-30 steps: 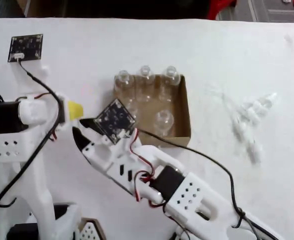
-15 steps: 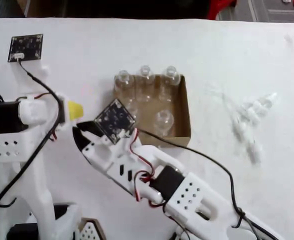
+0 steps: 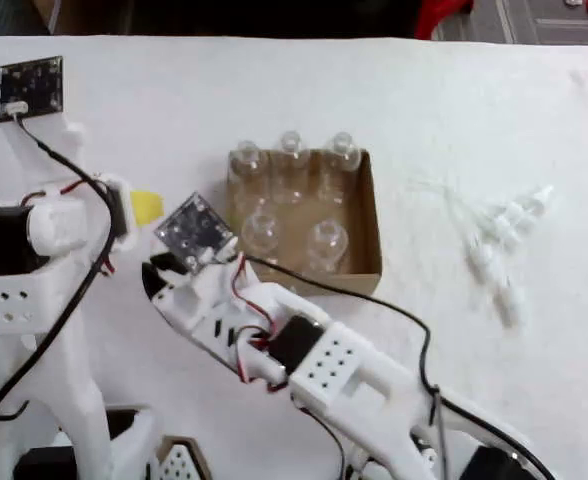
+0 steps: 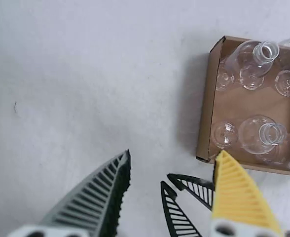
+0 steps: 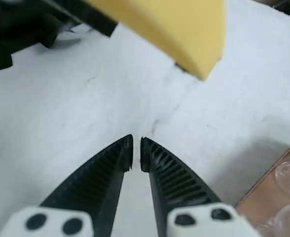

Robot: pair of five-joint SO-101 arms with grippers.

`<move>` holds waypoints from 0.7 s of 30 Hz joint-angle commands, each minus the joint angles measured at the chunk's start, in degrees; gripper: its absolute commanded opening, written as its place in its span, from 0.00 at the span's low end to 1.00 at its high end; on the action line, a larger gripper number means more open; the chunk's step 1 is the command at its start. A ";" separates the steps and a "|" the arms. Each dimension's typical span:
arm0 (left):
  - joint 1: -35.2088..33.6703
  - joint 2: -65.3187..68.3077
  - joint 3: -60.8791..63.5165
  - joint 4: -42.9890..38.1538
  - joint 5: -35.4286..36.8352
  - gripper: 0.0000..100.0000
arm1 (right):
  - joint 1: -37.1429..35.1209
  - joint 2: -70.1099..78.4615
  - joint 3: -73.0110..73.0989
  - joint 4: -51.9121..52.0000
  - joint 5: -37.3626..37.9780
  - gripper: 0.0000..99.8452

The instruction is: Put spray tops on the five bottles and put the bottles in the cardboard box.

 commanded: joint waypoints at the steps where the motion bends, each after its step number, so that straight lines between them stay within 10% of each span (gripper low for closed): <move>1: -0.92 0.13 -4.22 0.00 0.88 0.26 | -1.89 1.98 -2.11 -1.54 0.00 0.02; 21: -30.99 0.13 -37.10 -4.84 1.67 0.26 | -4.18 8.48 -2.37 -3.65 0.00 0.02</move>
